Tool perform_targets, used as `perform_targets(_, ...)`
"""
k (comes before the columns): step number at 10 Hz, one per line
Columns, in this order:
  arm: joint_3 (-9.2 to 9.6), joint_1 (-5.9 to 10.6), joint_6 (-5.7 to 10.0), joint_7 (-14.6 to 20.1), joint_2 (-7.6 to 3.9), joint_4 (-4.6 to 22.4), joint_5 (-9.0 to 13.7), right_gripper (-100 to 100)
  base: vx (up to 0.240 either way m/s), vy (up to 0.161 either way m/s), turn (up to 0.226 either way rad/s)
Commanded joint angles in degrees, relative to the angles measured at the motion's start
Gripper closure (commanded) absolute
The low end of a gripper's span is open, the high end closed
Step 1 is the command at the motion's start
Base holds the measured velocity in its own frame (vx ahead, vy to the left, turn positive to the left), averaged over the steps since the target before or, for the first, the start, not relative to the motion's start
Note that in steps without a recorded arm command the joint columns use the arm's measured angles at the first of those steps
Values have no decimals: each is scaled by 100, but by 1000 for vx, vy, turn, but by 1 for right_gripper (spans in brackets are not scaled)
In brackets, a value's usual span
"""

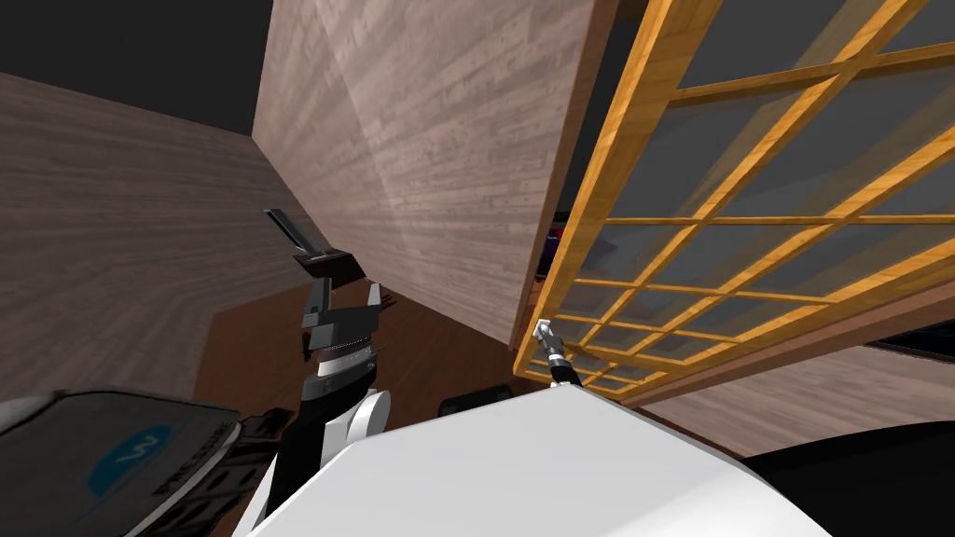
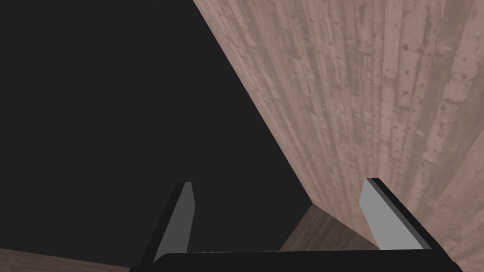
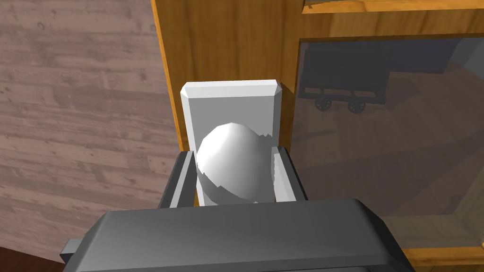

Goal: Pull the door open

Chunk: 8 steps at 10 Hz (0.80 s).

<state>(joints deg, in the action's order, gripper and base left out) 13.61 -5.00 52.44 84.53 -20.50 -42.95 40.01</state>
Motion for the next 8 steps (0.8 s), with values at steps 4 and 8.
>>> perform_targets(4,269,-85,69,248,-148,-81,-133,100,-180,-11,68)
perform_targets(8,563,-234,226,515,-367,-190,-279,100,-246,-19,94)
